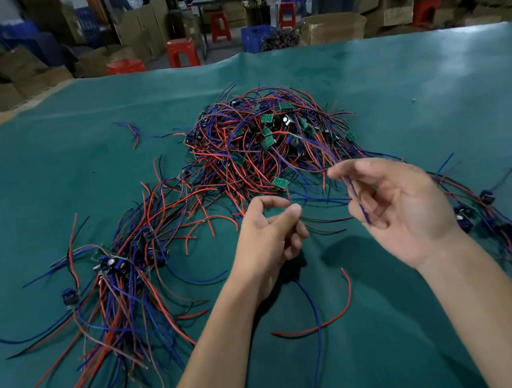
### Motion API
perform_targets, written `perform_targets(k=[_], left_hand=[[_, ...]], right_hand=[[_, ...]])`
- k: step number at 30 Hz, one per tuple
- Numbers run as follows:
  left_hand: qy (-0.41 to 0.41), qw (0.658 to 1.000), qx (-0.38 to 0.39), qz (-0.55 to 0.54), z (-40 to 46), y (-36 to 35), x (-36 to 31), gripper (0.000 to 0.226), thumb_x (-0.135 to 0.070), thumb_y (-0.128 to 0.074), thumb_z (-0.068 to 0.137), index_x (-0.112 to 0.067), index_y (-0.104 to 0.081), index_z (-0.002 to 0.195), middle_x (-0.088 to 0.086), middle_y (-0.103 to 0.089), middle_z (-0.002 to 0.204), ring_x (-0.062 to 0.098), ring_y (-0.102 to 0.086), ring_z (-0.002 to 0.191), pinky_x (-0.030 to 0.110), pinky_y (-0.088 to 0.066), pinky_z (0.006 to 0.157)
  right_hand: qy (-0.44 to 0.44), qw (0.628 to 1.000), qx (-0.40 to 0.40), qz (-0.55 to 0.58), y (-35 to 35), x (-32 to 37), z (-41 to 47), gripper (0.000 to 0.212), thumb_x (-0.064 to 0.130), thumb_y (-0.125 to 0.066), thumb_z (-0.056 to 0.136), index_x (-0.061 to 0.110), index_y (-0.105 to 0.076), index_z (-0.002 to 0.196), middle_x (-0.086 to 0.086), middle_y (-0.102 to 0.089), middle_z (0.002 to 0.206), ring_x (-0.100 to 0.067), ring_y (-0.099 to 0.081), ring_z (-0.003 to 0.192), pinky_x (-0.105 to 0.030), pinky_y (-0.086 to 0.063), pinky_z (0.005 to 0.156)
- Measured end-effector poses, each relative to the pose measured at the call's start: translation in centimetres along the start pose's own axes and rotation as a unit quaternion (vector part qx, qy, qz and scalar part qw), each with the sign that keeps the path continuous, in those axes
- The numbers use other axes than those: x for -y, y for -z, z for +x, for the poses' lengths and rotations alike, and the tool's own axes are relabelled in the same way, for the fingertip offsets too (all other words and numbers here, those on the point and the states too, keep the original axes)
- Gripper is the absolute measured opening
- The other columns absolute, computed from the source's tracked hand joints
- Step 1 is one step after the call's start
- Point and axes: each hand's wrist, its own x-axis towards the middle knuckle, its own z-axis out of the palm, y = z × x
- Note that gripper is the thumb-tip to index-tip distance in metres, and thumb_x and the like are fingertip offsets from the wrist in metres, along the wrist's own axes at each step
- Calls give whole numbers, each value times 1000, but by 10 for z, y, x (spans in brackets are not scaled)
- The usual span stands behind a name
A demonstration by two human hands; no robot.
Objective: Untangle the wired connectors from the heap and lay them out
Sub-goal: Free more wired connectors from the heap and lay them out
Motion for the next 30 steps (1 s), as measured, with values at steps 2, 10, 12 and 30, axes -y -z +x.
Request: perform_targets(k=[2, 10, 12, 30], left_hand=[[12, 1000, -1, -21, 1, -1, -2, 15, -25, -46, 106, -11, -53, 105, 7, -64, 63, 11, -48, 43, 18, -32, 41], [20, 994, -21, -107, 3, 1, -2, 39, -34, -40, 106, -3, -63, 104, 9, -66, 69, 19, -56, 57, 29, -46, 55], [17, 995, 0, -96, 1, 2, -2, 30, -29, -47, 104, -4, -64, 100, 5, -60, 64, 13, -50, 49, 23, -43, 46], [-20, 989, 140, 46, -3, 5, 4, 20, -26, -66, 91, -8, -71, 82, 1, -57, 56, 7, -41, 42, 15, -29, 39]], right_hand=[[-40, 998, 50, -24, -3, -3, -2, 29, 23, -66, 78, -2, -77, 88, -12, -62, 72, -9, -35, 42, -17, -23, 34], [-214, 946, 214, -115, -18, -21, -10, 21, 18, -68, 86, 0, -78, 92, -22, -73, 100, -15, -64, 59, -20, -44, 38], [-215, 940, 213, -155, -19, -21, -10, 14, 20, -72, 87, 7, -77, 89, -19, -74, 97, -19, -68, 61, -22, -47, 40], [-17, 981, -111, -160, -4, -25, 5, 7, 8, -79, 84, 11, -79, 78, -5, -70, 74, -11, -54, 55, -22, -42, 47]])
